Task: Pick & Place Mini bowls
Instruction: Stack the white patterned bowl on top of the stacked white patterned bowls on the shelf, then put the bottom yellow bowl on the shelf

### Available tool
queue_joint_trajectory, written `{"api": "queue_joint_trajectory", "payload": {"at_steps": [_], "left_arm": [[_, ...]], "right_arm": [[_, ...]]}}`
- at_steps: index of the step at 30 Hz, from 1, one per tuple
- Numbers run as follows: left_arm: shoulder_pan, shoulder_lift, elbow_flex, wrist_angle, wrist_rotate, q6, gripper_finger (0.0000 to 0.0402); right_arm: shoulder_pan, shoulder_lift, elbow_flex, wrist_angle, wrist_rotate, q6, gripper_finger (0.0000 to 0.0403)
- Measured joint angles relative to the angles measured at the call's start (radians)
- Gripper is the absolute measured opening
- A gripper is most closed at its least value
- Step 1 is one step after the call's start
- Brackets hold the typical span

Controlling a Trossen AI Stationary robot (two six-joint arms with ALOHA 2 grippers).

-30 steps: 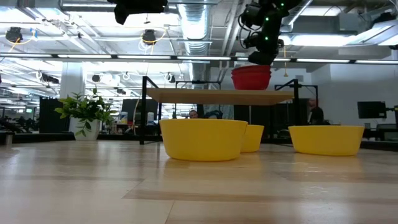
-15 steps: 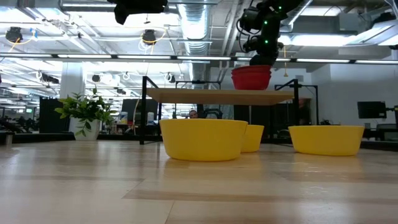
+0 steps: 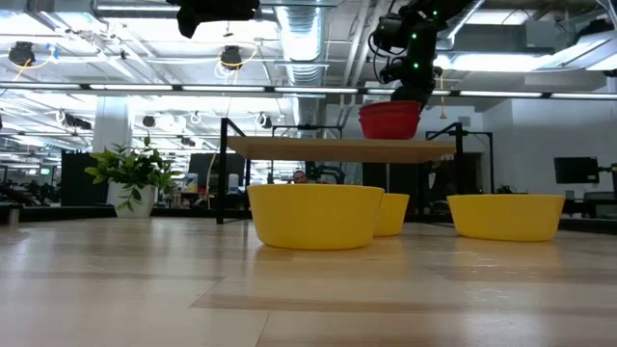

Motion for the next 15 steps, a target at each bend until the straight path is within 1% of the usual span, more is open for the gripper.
{"api": "queue_joint_trajectory", "payload": {"at_steps": [5,9,12,15], "left_arm": [[0.000,0.000,0.000,0.000,0.000,0.000,0.0104],[0.000,0.000,0.000,0.000,0.000,0.000,0.0104],[0.000,0.000,0.000,0.000,0.000,0.002,0.0104],[0.000,0.000,0.000,0.000,0.016,0.021,0.0104]], "right_arm": [[0.001,0.006,0.000,-0.036,0.001,0.001,0.0000],[0.005,-0.003,-0.001,-0.008,0.026,0.004,0.0000],[0.012,-0.040,-0.001,0.028,0.051,0.003,0.0000],[0.024,-0.094,-0.001,0.059,0.048,0.028,0.0000]]}}
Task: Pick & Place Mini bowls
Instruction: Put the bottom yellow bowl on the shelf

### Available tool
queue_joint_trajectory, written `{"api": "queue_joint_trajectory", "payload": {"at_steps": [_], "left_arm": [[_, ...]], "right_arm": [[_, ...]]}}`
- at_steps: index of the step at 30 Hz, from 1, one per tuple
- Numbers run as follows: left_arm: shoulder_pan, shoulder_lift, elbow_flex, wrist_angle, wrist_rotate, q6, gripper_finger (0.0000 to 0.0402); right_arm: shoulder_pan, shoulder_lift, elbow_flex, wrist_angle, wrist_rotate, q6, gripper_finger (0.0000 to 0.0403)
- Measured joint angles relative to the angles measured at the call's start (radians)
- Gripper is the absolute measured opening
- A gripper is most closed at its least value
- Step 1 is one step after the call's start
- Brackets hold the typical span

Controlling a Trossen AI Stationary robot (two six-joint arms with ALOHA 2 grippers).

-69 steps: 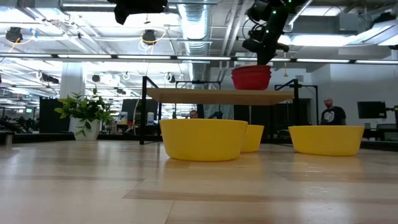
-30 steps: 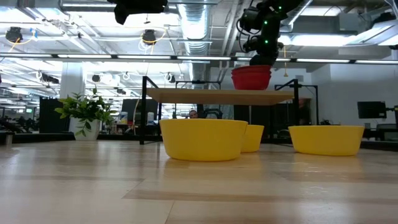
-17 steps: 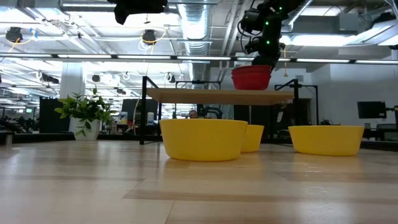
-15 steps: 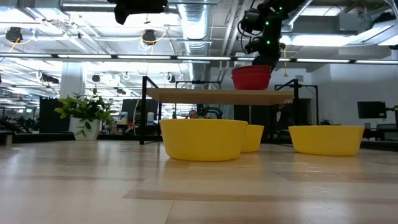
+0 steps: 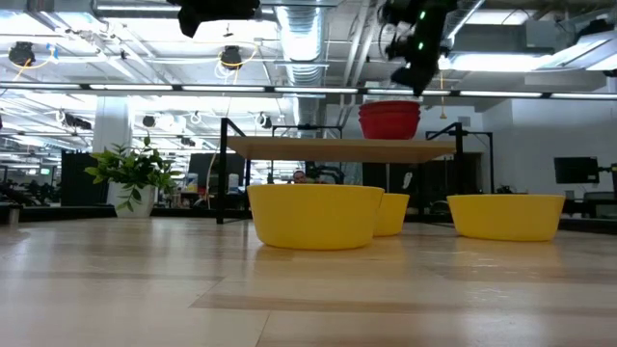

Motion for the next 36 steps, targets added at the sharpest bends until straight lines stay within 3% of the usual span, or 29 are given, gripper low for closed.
{"api": "queue_joint_trajectory", "payload": {"at_steps": [4,9,14,20,28,36], "left_arm": [[0.000,0.000,0.000,-0.010,0.070,0.011,0.0104],[-0.007,0.000,0.000,-0.115,0.140,0.031,0.0107],[-0.060,0.053,0.000,-0.175,0.155,0.059,0.0132],[-0.131,0.218,0.000,-0.173,0.161,0.063,0.0164],[-0.185,0.450,0.000,-0.024,0.170,0.093,0.0168],[-0.208,0.504,0.002,0.042,0.185,0.164,0.0167]], "right_arm": [[0.034,-0.104,0.001,0.018,-0.056,0.084,0.0000],[0.119,-0.219,0.002,-0.004,-0.260,0.197,0.0000],[0.276,-0.301,0.001,-0.090,-0.361,0.234,0.0000],[0.524,-0.356,0.001,-0.196,-0.455,0.318,0.0000],[0.807,-0.348,0.000,-0.261,-0.434,0.410,0.0000],[0.958,-0.341,0.000,-0.319,-0.412,0.464,0.0000]]}}
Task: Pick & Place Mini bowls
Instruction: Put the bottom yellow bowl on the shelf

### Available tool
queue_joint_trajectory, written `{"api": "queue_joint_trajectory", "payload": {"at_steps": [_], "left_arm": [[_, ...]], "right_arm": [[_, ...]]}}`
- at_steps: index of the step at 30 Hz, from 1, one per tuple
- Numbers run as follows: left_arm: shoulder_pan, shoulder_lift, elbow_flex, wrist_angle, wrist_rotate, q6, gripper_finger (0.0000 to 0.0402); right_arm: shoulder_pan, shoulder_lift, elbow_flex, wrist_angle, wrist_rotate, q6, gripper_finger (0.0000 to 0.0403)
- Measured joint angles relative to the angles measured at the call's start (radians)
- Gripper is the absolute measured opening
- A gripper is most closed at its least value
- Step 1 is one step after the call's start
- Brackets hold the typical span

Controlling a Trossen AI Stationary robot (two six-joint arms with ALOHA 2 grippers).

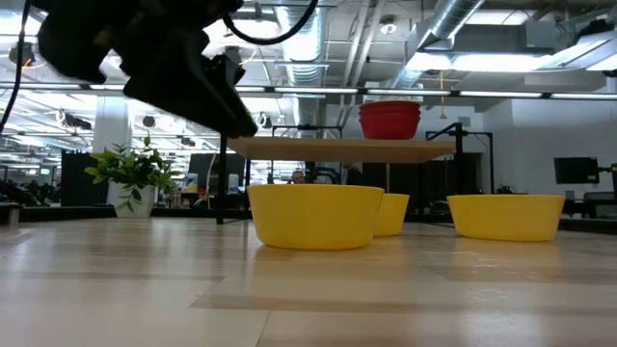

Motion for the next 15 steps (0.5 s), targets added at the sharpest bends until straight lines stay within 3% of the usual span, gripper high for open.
{"api": "queue_joint_trajectory", "payload": {"at_steps": [6,10,15], "left_arm": [[0.018,0.045,0.027,0.003,0.017,0.100,0.0167],[0.048,0.098,0.071,0.003,0.045,0.113,0.0167],[0.070,0.140,0.094,0.007,0.065,0.136,0.0167]], "right_arm": [[0.052,0.000,0.000,-0.047,-0.022,0.035,0.0000],[0.074,-0.001,-0.012,-0.063,-0.123,0.033,0.0000],[0.105,-0.081,-0.188,0.152,-0.190,0.008,0.0000]]}}
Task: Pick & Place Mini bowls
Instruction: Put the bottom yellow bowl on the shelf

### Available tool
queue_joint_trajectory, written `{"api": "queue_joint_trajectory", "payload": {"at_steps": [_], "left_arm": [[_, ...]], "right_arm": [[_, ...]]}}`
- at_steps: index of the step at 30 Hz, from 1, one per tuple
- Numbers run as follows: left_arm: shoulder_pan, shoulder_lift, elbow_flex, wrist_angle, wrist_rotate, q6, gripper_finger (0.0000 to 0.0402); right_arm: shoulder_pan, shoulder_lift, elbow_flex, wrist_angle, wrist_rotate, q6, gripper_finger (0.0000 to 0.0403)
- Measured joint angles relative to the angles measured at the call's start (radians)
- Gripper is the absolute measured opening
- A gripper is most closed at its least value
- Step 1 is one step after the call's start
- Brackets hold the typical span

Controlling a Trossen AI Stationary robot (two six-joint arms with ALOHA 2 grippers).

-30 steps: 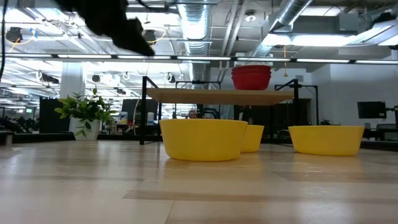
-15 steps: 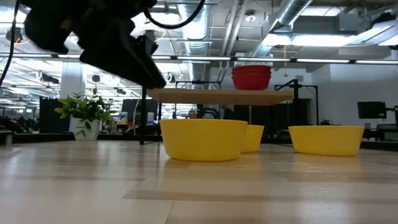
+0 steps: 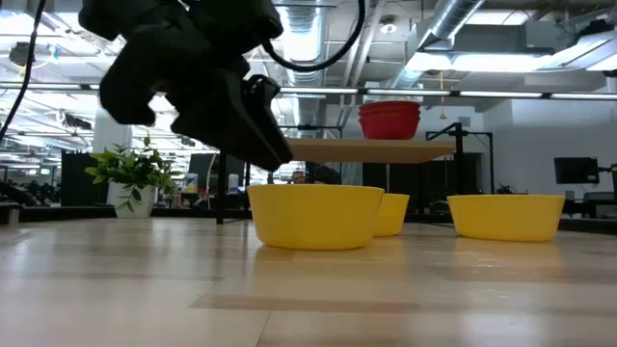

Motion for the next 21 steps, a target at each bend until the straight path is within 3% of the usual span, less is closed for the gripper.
{"api": "queue_joint_trajectory", "payload": {"at_steps": [6,12,16,21], "left_arm": [[-0.006,0.000,0.000,-0.007,0.005,0.003,0.0167],[-0.009,0.000,0.000,-0.007,0.027,0.003,0.0167],[-0.032,0.000,0.000,-0.009,0.026,0.026,0.0167],[-0.035,0.000,0.000,-0.041,0.027,0.048,0.0167]], "right_arm": [[0.017,-0.203,-0.391,0.407,0.059,0.064,0.0000],[0.048,-0.340,-0.688,0.635,0.165,0.238,0.0000],[0.083,-0.357,-0.791,0.743,0.184,0.307,0.0000],[0.122,-0.336,-0.813,0.764,0.219,0.331,0.0000]]}}
